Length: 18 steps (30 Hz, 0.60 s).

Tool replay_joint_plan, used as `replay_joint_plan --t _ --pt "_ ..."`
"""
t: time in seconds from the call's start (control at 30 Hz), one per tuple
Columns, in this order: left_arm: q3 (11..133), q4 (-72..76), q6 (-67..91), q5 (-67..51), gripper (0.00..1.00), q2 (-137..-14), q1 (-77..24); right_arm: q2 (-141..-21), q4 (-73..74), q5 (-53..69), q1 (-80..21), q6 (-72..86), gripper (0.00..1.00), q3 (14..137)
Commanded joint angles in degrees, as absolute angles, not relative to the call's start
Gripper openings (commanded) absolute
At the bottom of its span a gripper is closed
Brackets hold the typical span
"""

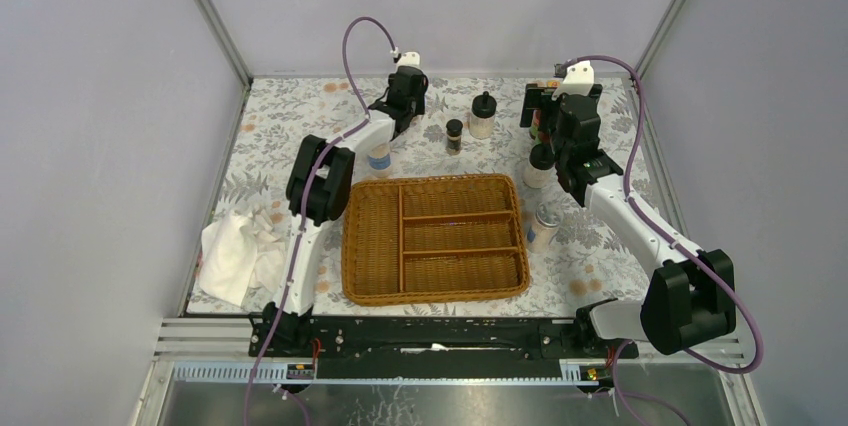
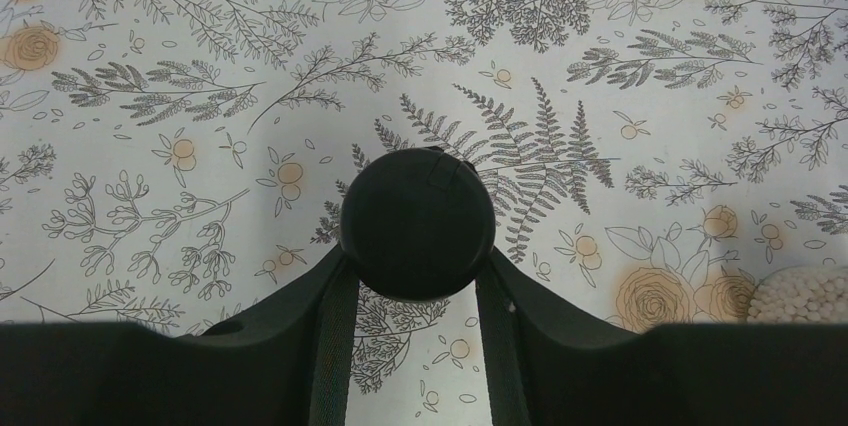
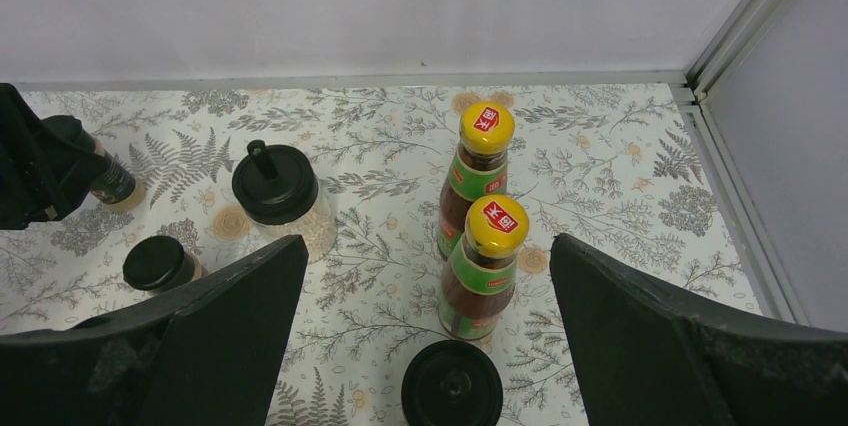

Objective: Organize the condiment bottles
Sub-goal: Pick up the bottle from the center of the board.

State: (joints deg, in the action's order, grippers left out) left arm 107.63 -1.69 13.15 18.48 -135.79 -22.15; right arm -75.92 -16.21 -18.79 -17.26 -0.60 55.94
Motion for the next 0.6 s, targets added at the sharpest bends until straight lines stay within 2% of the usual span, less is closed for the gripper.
replay_joint_plan --t 0.0,0.57 --pt "106.95 2.46 12.22 19.93 0.39 -132.65 -22.63 -75.76 -18.64 -18.32 -17.83 -0.62 1.0 56.42" --pt "104.85 3.51 11.8 20.8 0.32 -130.17 -22.94 -75.98 -18.88 -18.54 -17.84 -0.62 1.0 56.16"
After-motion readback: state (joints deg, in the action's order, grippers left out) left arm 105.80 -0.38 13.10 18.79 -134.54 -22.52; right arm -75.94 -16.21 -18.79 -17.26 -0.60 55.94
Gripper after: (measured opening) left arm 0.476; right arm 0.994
